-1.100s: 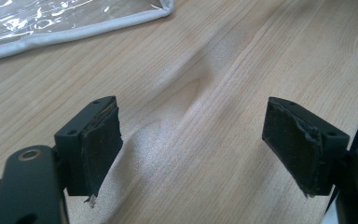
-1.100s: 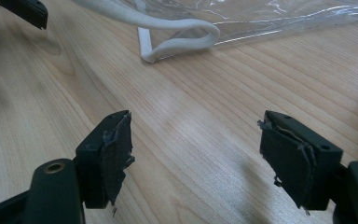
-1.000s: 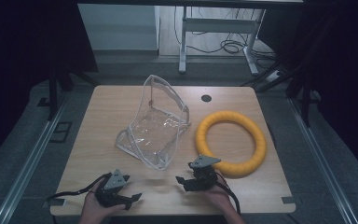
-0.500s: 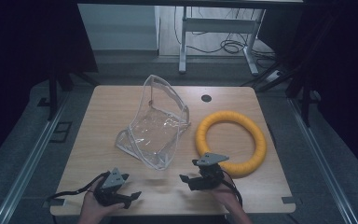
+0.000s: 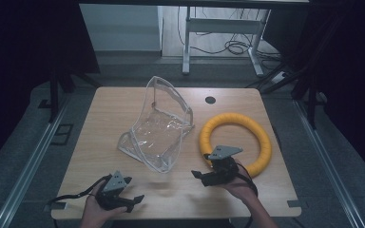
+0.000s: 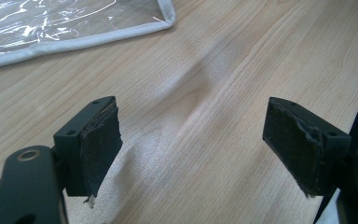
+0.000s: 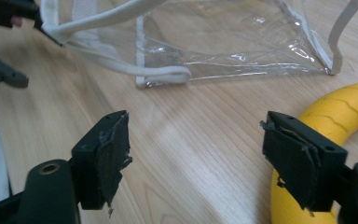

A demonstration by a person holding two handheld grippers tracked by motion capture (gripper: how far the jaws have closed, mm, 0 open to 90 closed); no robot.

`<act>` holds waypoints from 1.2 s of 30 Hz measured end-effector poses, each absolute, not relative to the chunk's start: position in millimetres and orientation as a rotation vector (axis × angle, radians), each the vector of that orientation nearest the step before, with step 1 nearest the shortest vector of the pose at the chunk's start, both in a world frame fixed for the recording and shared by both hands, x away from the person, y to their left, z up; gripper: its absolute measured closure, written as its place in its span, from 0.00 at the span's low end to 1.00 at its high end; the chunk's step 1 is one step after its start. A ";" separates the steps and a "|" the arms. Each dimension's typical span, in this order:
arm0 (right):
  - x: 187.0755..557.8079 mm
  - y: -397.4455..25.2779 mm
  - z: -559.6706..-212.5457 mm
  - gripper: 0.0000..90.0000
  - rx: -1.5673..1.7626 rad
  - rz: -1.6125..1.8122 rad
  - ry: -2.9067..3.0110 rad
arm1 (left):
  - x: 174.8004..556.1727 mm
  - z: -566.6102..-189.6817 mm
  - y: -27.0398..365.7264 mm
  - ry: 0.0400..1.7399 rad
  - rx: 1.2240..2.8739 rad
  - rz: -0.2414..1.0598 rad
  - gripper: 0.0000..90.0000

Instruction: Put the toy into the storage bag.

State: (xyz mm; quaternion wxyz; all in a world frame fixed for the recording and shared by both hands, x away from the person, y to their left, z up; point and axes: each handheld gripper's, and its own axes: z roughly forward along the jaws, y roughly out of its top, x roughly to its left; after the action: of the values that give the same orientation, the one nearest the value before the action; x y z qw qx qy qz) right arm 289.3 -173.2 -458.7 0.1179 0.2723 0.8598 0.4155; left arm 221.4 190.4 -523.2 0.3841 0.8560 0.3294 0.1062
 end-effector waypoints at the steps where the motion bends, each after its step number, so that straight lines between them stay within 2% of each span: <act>1: 290.5 -174.3 -456.3 0.25 0.799 1.209 2.531 | 221.6 -523.4 190.1 0.838 2.180 0.267 0.21; 19: 306.0 -192.3 -435.5 0.27 0.784 1.003 2.622 | 222.6 -524.4 188.8 0.838 2.168 0.264 0.21; 36: 323.7 -204.7 -442.1 0.29 0.802 0.762 2.721 | 223.7 -526.1 187.4 0.834 2.179 0.242 0.21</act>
State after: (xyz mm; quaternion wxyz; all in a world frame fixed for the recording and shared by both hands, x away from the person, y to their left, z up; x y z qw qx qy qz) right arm 323.7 -204.7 -442.1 0.1019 0.2715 0.9216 0.2580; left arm 223.7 187.4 -526.1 0.3875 0.8564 0.3276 0.0952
